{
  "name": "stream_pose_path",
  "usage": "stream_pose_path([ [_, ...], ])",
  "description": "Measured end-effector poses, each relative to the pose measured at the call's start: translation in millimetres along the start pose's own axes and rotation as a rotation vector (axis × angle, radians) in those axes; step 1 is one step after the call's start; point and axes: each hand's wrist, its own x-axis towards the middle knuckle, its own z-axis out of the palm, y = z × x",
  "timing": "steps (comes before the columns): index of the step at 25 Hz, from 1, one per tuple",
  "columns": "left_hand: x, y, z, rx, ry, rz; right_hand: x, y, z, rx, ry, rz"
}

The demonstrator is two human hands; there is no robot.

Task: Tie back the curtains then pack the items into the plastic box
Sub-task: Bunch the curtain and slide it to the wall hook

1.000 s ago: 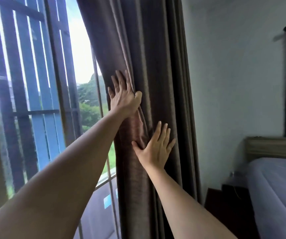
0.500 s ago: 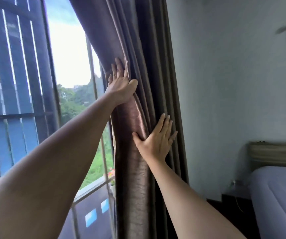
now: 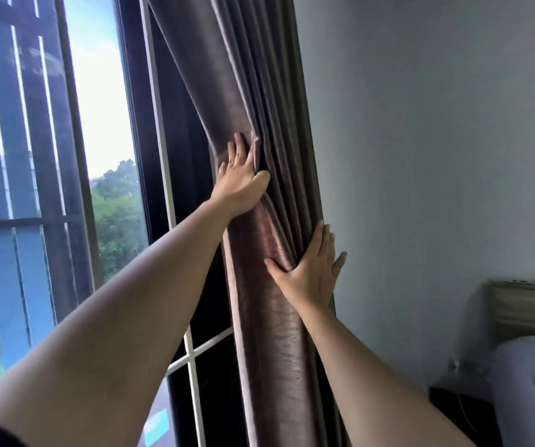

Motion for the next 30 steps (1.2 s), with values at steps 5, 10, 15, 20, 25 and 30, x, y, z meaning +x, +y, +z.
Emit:
stream_pose_path([
  [5,-21,-5,23,-0.126,0.167,0.068,-11,2,-12,0.087,-0.037,-0.043],
  [10,-17,-13,24,-0.038,0.118,0.144,-12,0,-5,0.044,-0.062,-0.019],
  [15,17,-12,46,-0.020,0.063,0.135,33,24,15,0.045,-0.091,0.016],
  [20,70,-1,90,-0.013,0.048,0.118,84,71,45,0.145,-0.112,0.022],
  [25,127,10,146,-0.033,-0.002,0.034,136,130,79,0.297,-0.151,0.028],
  [30,154,29,180,-0.022,-0.028,-0.057,162,163,93,0.453,-0.248,0.040],
])
